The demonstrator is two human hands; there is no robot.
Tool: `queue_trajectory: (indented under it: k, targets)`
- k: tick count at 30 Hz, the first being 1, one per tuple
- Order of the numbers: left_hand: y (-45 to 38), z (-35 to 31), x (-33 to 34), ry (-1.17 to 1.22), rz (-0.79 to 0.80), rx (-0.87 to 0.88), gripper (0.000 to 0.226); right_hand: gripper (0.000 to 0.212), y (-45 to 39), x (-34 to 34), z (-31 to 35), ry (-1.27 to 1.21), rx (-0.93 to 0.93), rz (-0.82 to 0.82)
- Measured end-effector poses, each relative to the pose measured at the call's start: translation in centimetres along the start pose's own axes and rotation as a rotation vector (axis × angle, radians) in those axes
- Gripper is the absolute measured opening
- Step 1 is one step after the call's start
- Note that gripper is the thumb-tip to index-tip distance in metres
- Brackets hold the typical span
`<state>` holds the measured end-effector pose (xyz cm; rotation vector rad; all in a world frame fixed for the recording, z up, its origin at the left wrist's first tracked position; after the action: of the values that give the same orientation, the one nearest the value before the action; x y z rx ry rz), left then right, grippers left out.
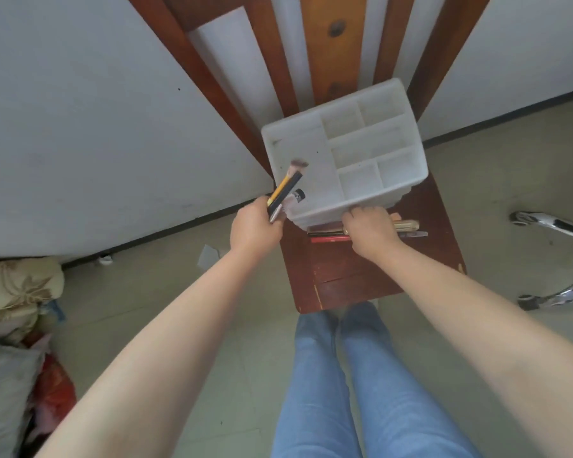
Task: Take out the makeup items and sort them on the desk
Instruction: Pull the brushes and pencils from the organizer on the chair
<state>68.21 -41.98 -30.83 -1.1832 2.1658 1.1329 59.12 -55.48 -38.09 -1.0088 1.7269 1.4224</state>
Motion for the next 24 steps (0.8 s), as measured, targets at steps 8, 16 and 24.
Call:
queue_trajectory:
  k: [8,16,24]
  targets:
    - [0.3,-4.4,1.8,-0.174,0.22,0.155,0.024,0.03,6.6,0.0,-4.0,-0.18,0.215,0.073]
    - [8.1,-19.2,10.7,-0.646,0.539,0.78,0.029,0.027,24.3,-1.3,-12.4,-0.308,0.924,0.119]
    - [35.8,-25.0,21.7,-0.894,0.825,1.532,0.027,0.033,53.7,-0.9,-4.8,-0.351,1.575,0.257]
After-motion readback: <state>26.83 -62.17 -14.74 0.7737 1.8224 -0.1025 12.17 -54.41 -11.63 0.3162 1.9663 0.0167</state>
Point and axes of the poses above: each hand's wrist, its own y-axis away from the middle knuckle, its own x-axis out of the palm, z = x × y, the point moved 8 cm from there along -y, towards the middle knuckle, and after that the axes turned 15 degrees about y, right-handed, at the moved point
